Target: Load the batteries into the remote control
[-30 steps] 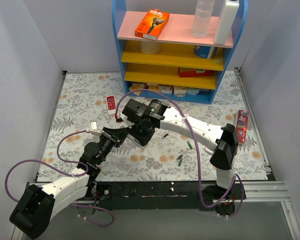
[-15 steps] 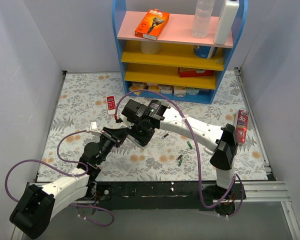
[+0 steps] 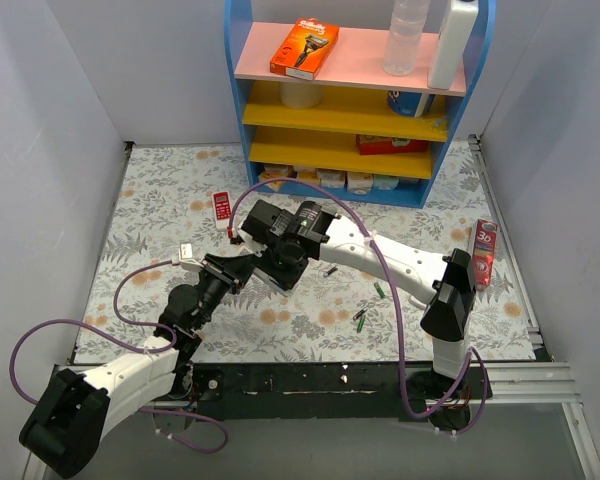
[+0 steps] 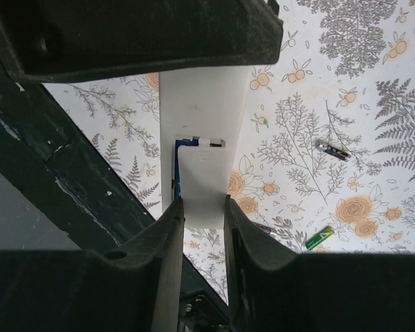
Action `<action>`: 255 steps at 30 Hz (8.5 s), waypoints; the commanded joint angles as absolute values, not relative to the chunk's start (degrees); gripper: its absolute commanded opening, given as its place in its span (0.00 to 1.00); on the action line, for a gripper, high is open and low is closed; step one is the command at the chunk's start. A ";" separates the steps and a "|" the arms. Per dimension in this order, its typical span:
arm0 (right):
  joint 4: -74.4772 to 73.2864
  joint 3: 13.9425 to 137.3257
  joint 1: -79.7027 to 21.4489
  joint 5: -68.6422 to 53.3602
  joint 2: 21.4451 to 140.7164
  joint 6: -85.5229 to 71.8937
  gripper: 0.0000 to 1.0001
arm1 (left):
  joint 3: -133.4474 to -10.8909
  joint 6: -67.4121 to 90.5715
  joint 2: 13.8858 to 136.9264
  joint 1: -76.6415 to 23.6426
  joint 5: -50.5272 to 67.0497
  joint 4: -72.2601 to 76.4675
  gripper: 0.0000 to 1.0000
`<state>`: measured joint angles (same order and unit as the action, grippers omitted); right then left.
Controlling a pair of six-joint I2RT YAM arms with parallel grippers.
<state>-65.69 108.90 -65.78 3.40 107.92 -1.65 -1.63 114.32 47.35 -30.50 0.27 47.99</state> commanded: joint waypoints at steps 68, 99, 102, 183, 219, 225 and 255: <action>-37.62 67.41 -61.26 7.47 80.68 -8.44 0.17 | -2.91 131.48 58.81 -33.05 -5.63 -6.77 0.79; -35.07 65.12 -61.26 3.34 83.14 -6.33 0.17 | 0.18 135.62 53.78 -33.22 3.34 -0.98 0.29; -35.77 66.35 -61.26 2.20 85.25 -5.01 0.17 | 0.18 135.35 54.76 -33.22 4.74 2.37 0.30; -52.73 90.96 -64.60 -0.97 111.53 11.51 0.18 | -34.19 77.00 4.05 -24.26 -35.77 -30.51 0.98; -54.67 92.02 -66.97 1.85 116.63 8.61 0.27 | -33.84 76.82 7.12 -23.82 -34.72 -29.62 0.98; -54.32 91.85 -66.89 2.37 116.89 8.61 0.29 | -33.84 76.82 7.12 -23.73 -34.80 -29.62 0.98; -54.58 93.60 -66.97 0.53 117.07 8.53 0.34 | -33.84 77.26 7.03 -23.64 -34.80 -30.06 0.98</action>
<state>-54.89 91.50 -66.78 1.54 117.38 8.97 -34.11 77.78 6.28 -24.10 -34.09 -29.95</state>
